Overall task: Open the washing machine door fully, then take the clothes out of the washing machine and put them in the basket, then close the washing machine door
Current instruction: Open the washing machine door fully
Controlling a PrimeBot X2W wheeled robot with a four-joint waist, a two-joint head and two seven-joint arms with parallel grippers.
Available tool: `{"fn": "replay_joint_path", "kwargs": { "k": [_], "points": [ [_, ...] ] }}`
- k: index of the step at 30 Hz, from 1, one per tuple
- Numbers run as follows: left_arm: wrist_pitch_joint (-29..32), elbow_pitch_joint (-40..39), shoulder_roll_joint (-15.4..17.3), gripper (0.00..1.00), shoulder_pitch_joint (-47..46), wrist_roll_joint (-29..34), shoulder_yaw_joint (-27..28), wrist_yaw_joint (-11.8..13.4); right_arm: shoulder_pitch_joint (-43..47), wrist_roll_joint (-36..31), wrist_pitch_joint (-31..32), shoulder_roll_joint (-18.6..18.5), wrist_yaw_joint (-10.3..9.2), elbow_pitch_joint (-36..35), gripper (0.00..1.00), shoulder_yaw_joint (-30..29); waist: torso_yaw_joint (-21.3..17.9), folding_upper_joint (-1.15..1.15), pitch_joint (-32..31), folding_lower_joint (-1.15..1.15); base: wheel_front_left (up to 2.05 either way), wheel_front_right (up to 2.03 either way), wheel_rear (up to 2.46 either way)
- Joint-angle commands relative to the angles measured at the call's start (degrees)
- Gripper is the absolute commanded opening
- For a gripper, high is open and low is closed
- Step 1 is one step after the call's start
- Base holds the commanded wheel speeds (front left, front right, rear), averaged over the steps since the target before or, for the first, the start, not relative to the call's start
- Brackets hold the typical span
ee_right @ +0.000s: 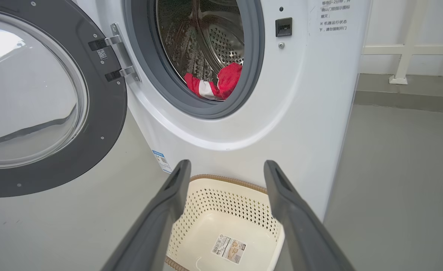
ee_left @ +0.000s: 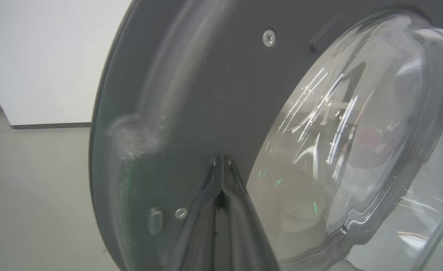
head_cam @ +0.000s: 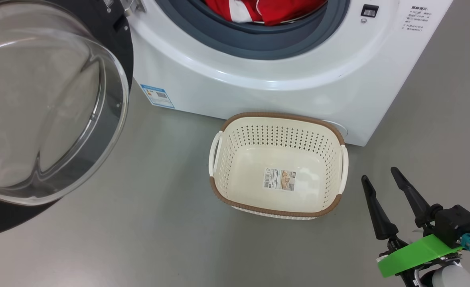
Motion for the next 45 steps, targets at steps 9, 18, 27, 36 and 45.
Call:
{"fn": "replay_joint_path", "kwargs": {
  "k": [9, 18, 27, 36, 45],
  "points": [
    [-0.3, -5.5, 0.9, 0.14, 6.8, -2.9, -5.7, -0.3, -0.2, -0.5, -0.4, 0.9, 0.36, -0.5, 1.0, 1.9, -0.7, 0.0, -3.5, 0.0, 0.0, 0.0, 0.0],
    [-0.3, -12.1, -1.7, 0.34, 13.5, -4.6, -11.5, -0.3, 0.6, 0.0, -0.4, 1.2, 0.36, -0.2, 1.0, 1.7, -1.7, 0.0, -6.4, 0.0, 0.0, 0.0, 0.0],
    [-0.3, -17.2, -3.0, 0.87, 18.5, -6.9, -18.0, -0.3, 1.4, 0.2, -0.4, 1.4, 0.36, -0.4, 1.0, 1.0, -3.4, 0.0, -7.7, 0.0, 0.0, 0.0, 0.0],
    [-0.3, -19.0, -3.2, 1.0, 21.4, -9.3, -23.5, -0.3, 2.3, 0.3, -0.4, 1.8, 0.36, -0.7, 1.0, -0.3, -6.6, 0.0, -8.0, 0.0, 0.0, 0.0, 0.0],
    [-0.3, -21.0, -2.3, 1.0, 22.1, -9.7, -27.8, -0.3, 2.6, 0.0, -0.4, 2.5, 0.36, -1.6, 1.0, -2.3, -11.1, 0.0, -7.2, 0.0, 0.0, 0.0, 0.0]
  ]
}}
